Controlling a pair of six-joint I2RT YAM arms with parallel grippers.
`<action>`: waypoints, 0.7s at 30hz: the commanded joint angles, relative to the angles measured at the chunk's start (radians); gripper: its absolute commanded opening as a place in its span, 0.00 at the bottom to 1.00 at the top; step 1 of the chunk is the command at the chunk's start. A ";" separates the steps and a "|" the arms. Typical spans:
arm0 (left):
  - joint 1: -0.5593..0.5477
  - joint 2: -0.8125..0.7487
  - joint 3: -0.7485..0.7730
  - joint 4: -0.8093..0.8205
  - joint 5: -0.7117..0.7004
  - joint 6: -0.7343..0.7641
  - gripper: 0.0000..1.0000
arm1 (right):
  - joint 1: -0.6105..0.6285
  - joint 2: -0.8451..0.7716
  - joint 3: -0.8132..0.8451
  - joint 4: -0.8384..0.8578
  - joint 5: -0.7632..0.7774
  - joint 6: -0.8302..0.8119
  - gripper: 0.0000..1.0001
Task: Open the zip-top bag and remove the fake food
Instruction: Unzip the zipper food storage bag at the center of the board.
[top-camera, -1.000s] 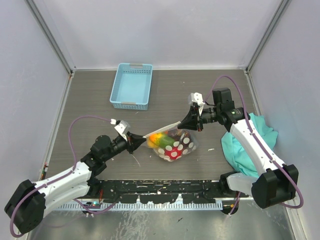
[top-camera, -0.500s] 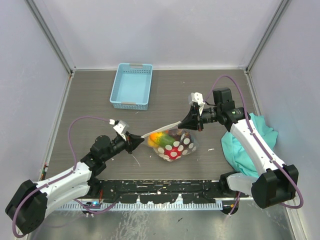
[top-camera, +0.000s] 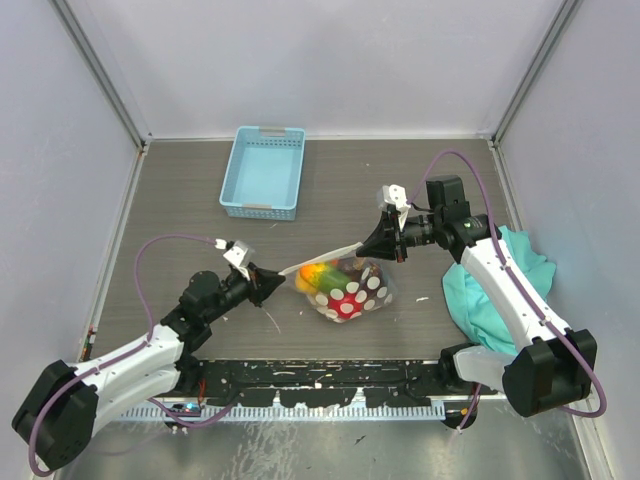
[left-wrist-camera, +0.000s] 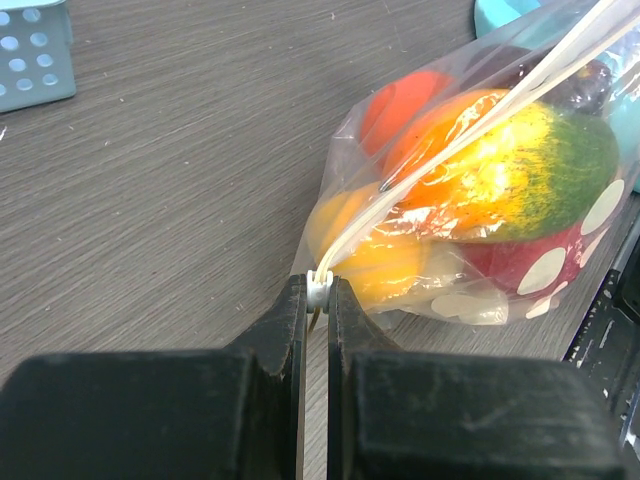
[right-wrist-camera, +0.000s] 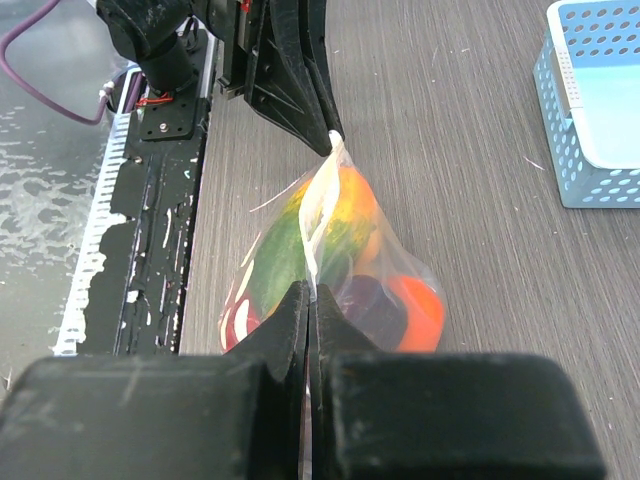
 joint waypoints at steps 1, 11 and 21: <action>0.023 0.006 -0.023 0.011 -0.050 -0.002 0.00 | -0.012 -0.017 0.052 0.008 -0.022 -0.012 0.01; 0.043 0.003 -0.037 0.013 -0.052 -0.014 0.00 | -0.015 -0.019 0.052 0.007 -0.025 -0.013 0.01; 0.059 0.004 -0.049 0.012 -0.053 -0.021 0.00 | -0.017 -0.020 0.052 0.005 -0.025 -0.015 0.01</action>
